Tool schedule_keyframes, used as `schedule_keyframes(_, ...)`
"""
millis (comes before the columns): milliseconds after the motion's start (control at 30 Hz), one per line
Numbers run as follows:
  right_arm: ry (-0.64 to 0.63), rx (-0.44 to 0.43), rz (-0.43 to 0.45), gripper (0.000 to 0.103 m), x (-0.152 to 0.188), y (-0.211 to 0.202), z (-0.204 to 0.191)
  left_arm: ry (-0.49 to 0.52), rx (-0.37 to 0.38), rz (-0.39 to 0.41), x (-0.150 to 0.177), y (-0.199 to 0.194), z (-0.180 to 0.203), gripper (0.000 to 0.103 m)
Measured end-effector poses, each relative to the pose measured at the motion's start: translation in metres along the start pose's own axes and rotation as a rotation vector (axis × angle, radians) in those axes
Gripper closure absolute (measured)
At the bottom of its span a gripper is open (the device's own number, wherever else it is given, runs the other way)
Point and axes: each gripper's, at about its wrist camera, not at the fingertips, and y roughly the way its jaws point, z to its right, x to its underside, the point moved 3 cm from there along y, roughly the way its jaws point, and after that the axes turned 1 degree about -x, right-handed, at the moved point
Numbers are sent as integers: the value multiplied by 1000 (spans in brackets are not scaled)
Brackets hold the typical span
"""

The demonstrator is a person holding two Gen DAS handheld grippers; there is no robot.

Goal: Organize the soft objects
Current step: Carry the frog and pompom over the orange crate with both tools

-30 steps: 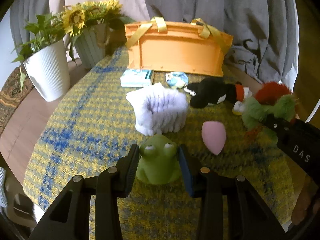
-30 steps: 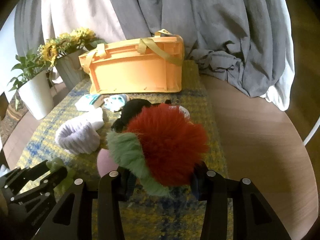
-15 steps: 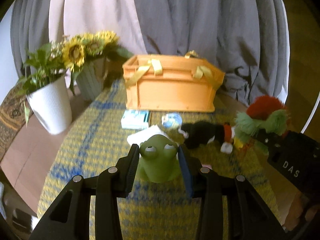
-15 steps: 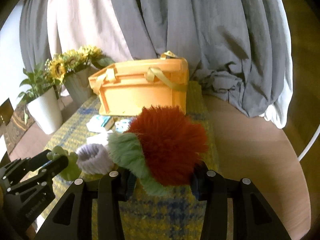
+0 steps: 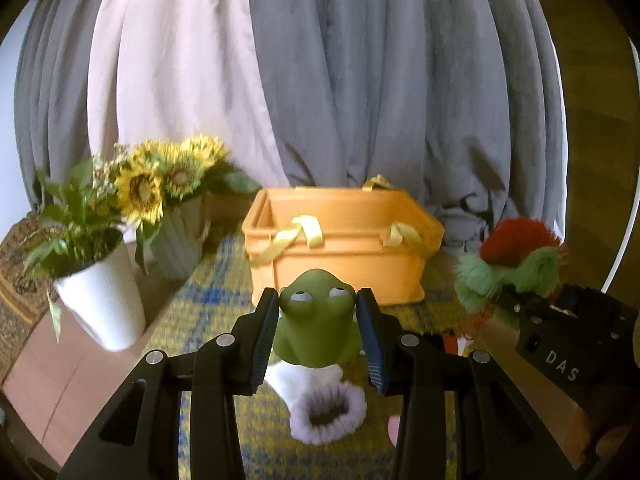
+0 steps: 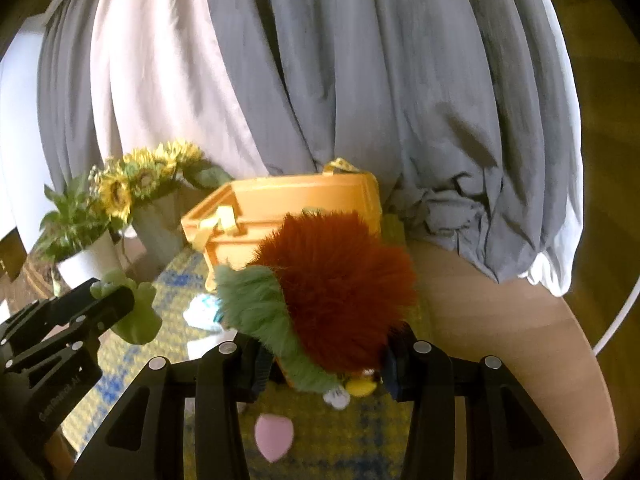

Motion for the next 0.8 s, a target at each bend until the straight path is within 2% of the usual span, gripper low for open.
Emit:
schedule_keyframes(433, 14, 2, 90, 58, -39, 16, -13, 9, 45, 102, -47, 15, -8, 64)
schedule_keyframes(800, -7, 4, 128, 58, -76, 52, -16, 24, 70, 156, -82, 54, -12, 64)
